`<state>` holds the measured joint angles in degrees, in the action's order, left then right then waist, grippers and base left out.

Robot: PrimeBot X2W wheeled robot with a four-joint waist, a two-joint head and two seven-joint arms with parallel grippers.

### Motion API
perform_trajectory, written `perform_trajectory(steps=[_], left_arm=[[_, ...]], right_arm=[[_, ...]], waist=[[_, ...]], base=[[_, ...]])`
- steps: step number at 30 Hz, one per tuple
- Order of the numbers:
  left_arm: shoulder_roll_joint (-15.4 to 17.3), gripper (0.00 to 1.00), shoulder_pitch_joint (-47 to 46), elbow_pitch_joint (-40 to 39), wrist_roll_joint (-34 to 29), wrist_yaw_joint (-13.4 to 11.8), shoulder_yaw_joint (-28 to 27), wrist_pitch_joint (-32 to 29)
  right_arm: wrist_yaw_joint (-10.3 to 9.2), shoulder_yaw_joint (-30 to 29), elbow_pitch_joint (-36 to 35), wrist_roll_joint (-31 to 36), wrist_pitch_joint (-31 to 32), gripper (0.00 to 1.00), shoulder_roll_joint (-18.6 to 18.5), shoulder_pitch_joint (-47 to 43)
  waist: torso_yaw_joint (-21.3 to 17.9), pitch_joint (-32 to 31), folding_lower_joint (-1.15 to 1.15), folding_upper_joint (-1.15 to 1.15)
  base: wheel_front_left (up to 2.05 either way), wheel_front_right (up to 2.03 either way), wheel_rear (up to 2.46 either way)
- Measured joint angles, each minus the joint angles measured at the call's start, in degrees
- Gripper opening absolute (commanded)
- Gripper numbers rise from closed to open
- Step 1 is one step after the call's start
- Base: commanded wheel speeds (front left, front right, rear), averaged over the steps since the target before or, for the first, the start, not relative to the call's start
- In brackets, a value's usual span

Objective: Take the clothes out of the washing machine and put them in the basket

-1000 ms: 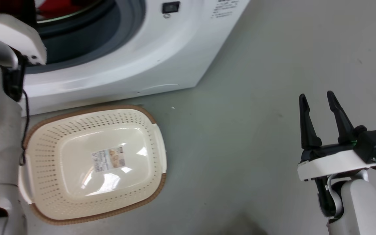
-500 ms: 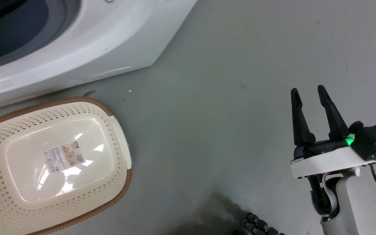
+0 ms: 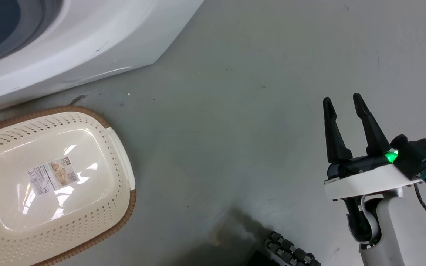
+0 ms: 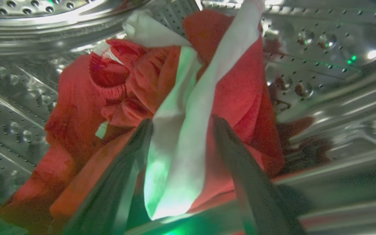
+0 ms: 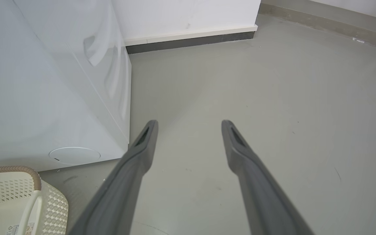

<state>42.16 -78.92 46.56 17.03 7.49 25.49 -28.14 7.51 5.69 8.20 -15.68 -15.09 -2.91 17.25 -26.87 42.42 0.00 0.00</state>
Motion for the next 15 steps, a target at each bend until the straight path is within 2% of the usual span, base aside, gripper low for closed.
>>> perform_trajectory(steps=[6,7,8,9,15], left_arm=[[1.0,0.98,-0.2,-0.9,2.6,0.0,1.7,-7.0],[1.2,0.55,-0.4,-1.1,3.0,0.0,1.7,-7.9],[1.5,0.19,-0.4,-1.3,3.0,0.0,1.7,-8.5],[1.7,0.0,-0.4,-1.7,3.0,-0.5,1.6,-8.5],[2.0,0.0,-0.2,-4.8,2.5,-3.2,1.6,-6.3]], right_arm=[[0.0,0.5,0.0,-0.6,0.0,1.0,0.0,0.3],[0.0,0.6,0.0,-0.7,0.0,1.0,0.0,0.5],[0.0,0.7,0.0,-0.8,0.0,1.0,0.0,0.6],[0.0,0.7,-0.1,-0.9,0.0,1.0,0.0,0.6],[0.0,0.8,0.1,-2.2,0.0,1.0,0.0,1.2]], waist=[[-0.2,0.7,0.0,0.0],[-0.2,0.7,0.0,0.0],[-0.3,0.8,0.0,0.0],[-0.3,0.9,0.0,0.0],[-0.2,0.7,0.0,0.0]], base=[[0.0,0.0,0.0],[0.0,0.0,0.0],[0.0,0.0,0.0],[0.0,0.0,0.0],[0.0,0.0,0.0]])
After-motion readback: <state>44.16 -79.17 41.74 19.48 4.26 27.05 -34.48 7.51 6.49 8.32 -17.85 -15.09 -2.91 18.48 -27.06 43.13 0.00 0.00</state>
